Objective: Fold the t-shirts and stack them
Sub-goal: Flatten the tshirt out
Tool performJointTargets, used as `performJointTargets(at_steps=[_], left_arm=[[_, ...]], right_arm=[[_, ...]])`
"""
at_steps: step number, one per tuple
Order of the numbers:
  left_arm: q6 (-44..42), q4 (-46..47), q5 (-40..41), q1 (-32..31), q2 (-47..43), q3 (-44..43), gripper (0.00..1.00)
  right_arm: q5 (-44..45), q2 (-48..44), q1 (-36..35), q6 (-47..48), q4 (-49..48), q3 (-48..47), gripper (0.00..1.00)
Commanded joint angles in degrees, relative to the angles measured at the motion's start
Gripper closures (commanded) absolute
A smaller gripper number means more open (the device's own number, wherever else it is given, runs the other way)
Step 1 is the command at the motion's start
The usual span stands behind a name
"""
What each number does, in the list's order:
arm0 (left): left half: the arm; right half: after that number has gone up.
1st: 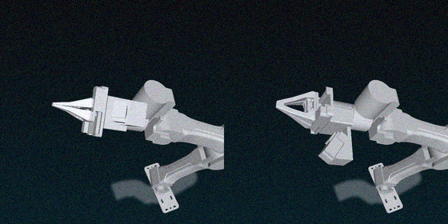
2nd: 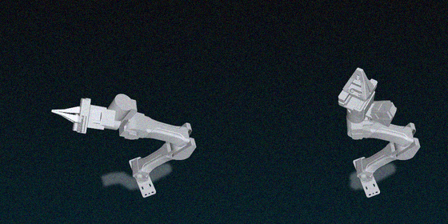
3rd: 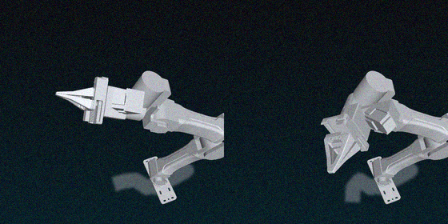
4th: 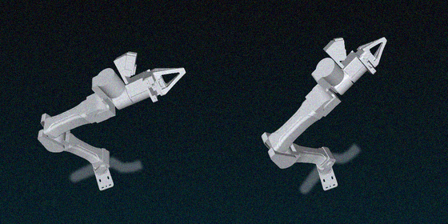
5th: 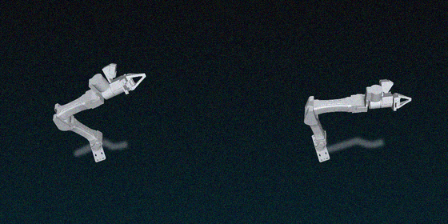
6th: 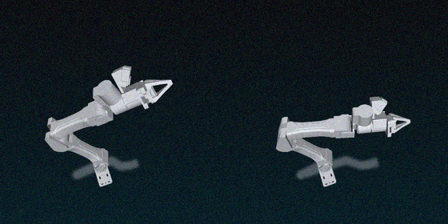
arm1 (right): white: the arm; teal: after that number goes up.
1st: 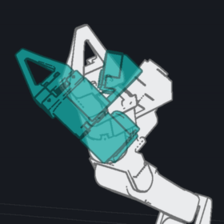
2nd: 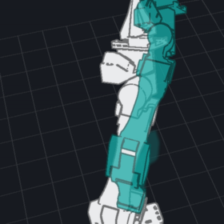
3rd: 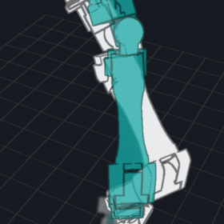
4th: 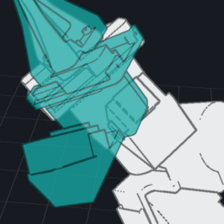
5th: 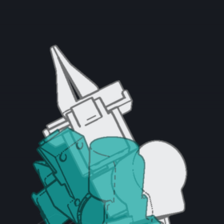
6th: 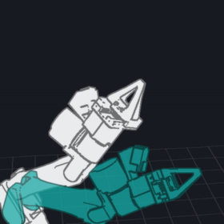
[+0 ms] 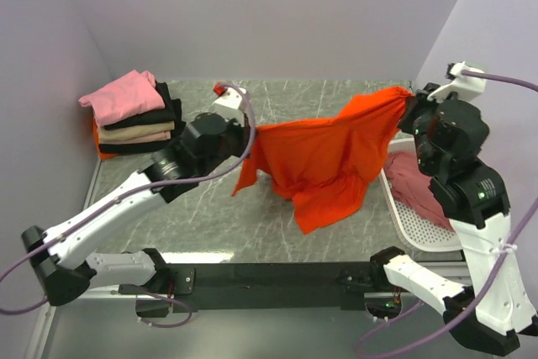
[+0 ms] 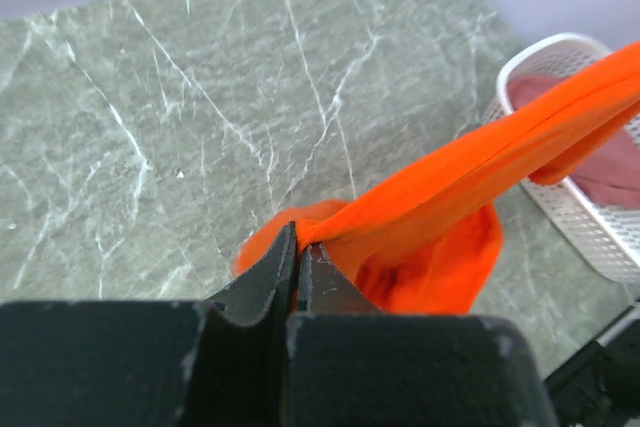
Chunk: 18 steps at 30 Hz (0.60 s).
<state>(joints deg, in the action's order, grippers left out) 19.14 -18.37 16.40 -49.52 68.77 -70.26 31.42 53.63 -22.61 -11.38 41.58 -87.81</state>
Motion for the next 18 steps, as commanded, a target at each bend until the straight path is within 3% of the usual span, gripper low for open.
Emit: performJointTargets(at_steps=[1,3,6,10,13,18], left_arm=[[-0.77,-6.05,-0.76,0.03,-3.29,-1.55,0.99],[0.37,-6.94,1.51,0.03,-1.72,-0.50,1.00],[2.30,-6.25,2.75,0.30,3.28,2.57,0.85],[4.94,-0.62,3.45,2.05,10.49,8.54,0.52],[5.74,1.14,6.26,3.11,14.10,11.62,0.38],[7.32,3.77,2.59,4.96,14.99,16.64,0.23]], right_arm=[[-0.39,-1.24,0.37,1.27,-1.59,-3.16,1.00],[-0.83,-1.24,0.37,0.83,-2.12,-1.23,1.00],[0.22,-0.54,0.37,-0.05,-3.60,3.51,1.00],[1.80,1.74,0.90,-1.45,-5.46,8.96,1.00],[0.05,3.32,1.95,-2.68,-6.77,11.95,1.00],[-3.11,4.38,2.66,-3.30,-9.41,15.91,1.00]])
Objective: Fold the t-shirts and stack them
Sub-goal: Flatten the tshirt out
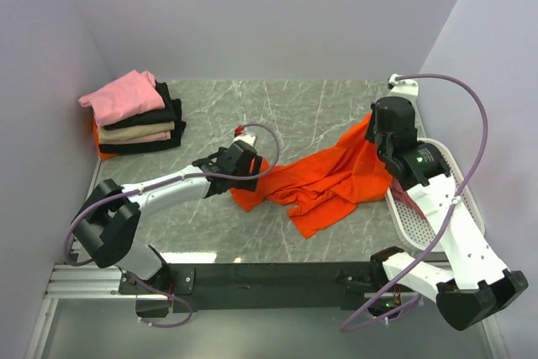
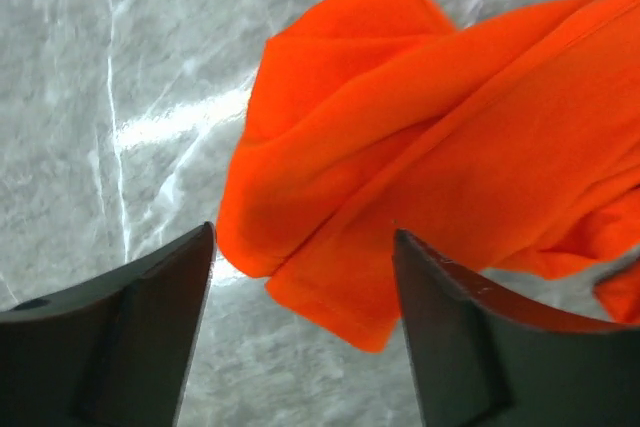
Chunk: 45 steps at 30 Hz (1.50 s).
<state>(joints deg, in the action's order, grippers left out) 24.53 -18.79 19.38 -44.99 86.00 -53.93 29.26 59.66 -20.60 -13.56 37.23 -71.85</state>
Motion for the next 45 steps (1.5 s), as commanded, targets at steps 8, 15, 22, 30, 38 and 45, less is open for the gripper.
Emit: performJointTargets(at_steps=[8,15,22,30,38,45], left_arm=[[3.68,9.83,-3.74,0.43,-5.05,9.20,0.23],[5.87,9.38,-3.55,1.05,-3.12,10.77,0.39],[7.98,9.11,-5.05,1.49,-2.68,12.36,0.42],[10.00,9.65,-6.28,3.33,0.57,12.89,0.42],[11.14,9.12,-5.32,3.42,0.66,13.06,0.65],[12.82,5.61,-4.17,3.51,0.05,12.10,0.79]], right_arm=[[-2.71,-0.42,1.09,-0.76,-6.47,2.07,1.00],[-3.59,-0.33,1.44,-1.03,-7.09,3.47,1.00],[-3.85,-0.60,1.62,-0.76,-6.91,4.00,1.00],[-4.47,-0.07,1.79,-0.76,-6.39,3.65,1.00],[-4.21,0.02,1.97,-0.76,-6.12,4.09,1.00],[-4.64,0.55,1.97,-0.94,-6.56,3.92,1.00]])
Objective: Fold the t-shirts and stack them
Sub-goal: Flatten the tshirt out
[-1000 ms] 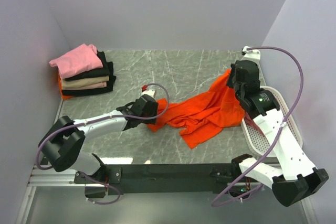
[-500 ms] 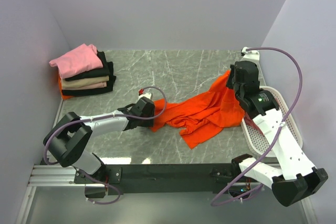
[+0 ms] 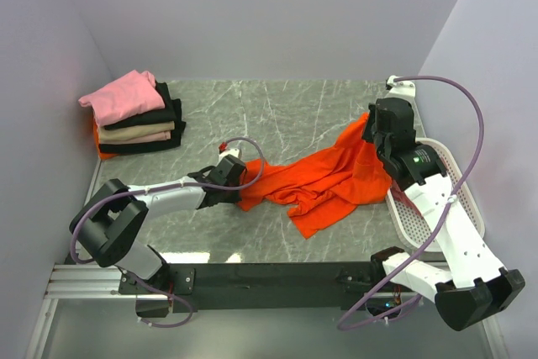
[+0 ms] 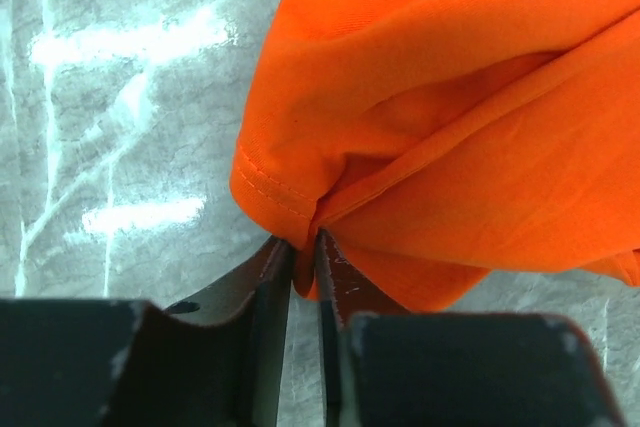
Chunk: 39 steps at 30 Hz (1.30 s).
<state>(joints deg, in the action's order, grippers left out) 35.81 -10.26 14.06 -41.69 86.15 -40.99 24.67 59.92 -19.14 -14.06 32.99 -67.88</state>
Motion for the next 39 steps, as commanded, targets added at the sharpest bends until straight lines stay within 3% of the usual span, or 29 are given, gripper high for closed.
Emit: performJointTargets(at_steps=[1,6,10,19,26,39], left_arm=[[1.80,-3.27,1.05,0.12,-0.19,-1.02,0.78],[3.56,-5.55,1.23,0.12,-0.98,-0.93,0.70],[4.70,-6.44,1.84,0.12,-3.17,-0.23,0.69],[5.58,-6.62,2.37,0.12,-4.58,0.38,0.74],[5.93,-8.80,4.30,0.12,-6.08,-0.31,0.99],[5.67,-19.18,10.98,0.12,-15.83,-6.90,0.96]], right_arm=[[-0.14,0.46,0.50,-0.52,-2.32,-0.06,1.00],[-0.23,0.46,0.50,-0.53,-2.50,0.37,1.00],[-0.32,0.37,0.59,-0.52,-2.50,0.55,1.00],[-0.94,0.64,0.59,-0.79,-2.41,0.46,1.00],[-0.94,0.46,0.59,-0.79,-2.23,0.46,1.00],[1.09,-0.51,0.94,0.35,-0.39,-2.17,1.00]])
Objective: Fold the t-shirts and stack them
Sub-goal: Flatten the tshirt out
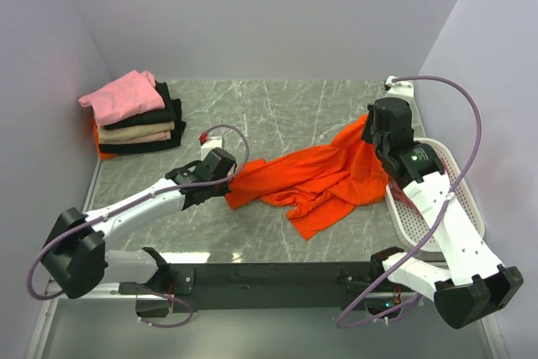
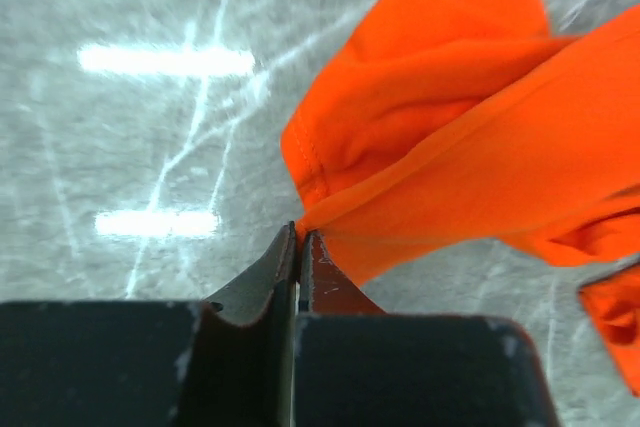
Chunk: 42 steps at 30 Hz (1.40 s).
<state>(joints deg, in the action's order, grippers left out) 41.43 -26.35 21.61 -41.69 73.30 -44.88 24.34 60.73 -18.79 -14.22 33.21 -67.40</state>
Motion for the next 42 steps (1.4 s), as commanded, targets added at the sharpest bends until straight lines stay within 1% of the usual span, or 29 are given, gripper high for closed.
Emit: performJointTargets(at_steps=[1,2,6,14,16,19,21,22,23,24,25,26,28,29,30,31,34,37,40,42], left_arm=[[0.49,-4.57,4.14,0.12,-3.42,-3.71,0.98],[0.75,-5.11,5.97,0.12,-4.03,-4.07,1.00],[-0.12,-6.78,9.41,0.82,-9.03,-6.88,0.99],[-4.60,-11.00,18.46,1.96,-16.33,-21.11,0.99],[-6.70,-10.83,20.66,1.97,-17.83,-25.58,1.00],[-10.31,-10.22,21.20,2.05,-20.21,-32.44,0.99],[-13.46,-10.13,19.98,2.05,-21.09,-36.40,0.99],[-14.79,-9.34,19.01,2.05,-21.44,-39.81,1.00],[-16.02,-8.99,15.69,2.05,-21.70,-41.32,0.99],[-18.12,-8.55,14.01,2.05,-22.58,-42.82,1.00],[-18.66,-8.63,12.60,2.05,-22.93,-45.96,0.99],[-19.01,-8.98,9.89,2.05,-23.46,-47.74,1.00],[-20.33,-10.12,6.80,2.05,-23.99,-52.12,0.99],[-20.51,-10.65,5.48,2.05,-24.34,-53.54,0.99],[-21.03,-11.18,3.03,2.05,-24.34,-56.08,0.99],[-21.21,-11.88,2.05,2.05,-24.43,-57.32,0.99],[-21.57,-13.03,-2.26,2.05,-24.95,-60.67,0.99],[-21.48,-11.19,-5.43,2.05,-26.36,-60.59,0.99],[-21.39,-9.16,-4.82,2.05,-26.19,-58.75,0.99],[-21.65,-9.59,-3.94,2.05,-23.47,-57.60,0.99]], right_arm=[[1.50,-1.40,0.51,0.42,-0.08,-2.83,1.00],[1.76,-1.93,0.59,0.42,0.18,-3.09,1.00],[2.99,-4.74,0.59,1.03,0.27,-3.27,1.00],[3.61,-9.30,0.59,4.19,5.28,-12.13,1.00],[2.22,-10.10,0.59,4.72,6.51,-14.33,1.00],[-0.68,-11.25,0.59,5.95,7.13,-19.25,1.00],[-2.09,-11.25,0.51,6.74,7.83,-24.17,1.00],[-3.93,-11.25,0.50,7.01,8.44,-26.01,1.00],[-5.08,-11.07,0.59,7.62,8.71,-29.69,1.00],[-6.22,-10.98,0.59,7.97,9.15,-31.72,1.00],[-7.80,-10.90,0.59,8.24,10.28,-33.83,1.00],[-10.51,-10.72,0.51,8.68,10.90,-38.12,1.00],[-13.95,-10.63,0.51,8.94,12.83,-42.45,1.00],[-17.27,-10.46,0.59,9.29,13.45,-46.82,1.00],[-18.87,-10.37,0.59,9.38,14.07,-49.04,1.00],[-20.28,-10.19,0.59,9.47,15.12,-53.32,1.00],[-25.73,-10.54,0.59,9.30,15.66,-59.49,1.00],[-28.73,-11.77,0.51,9.21,13.91,-60.40,1.00],[-29.44,-10.82,0.59,9.47,12.76,-58.74,1.00],[-29.26,-9.67,0.59,10.00,11.97,-56.45,1.00]])
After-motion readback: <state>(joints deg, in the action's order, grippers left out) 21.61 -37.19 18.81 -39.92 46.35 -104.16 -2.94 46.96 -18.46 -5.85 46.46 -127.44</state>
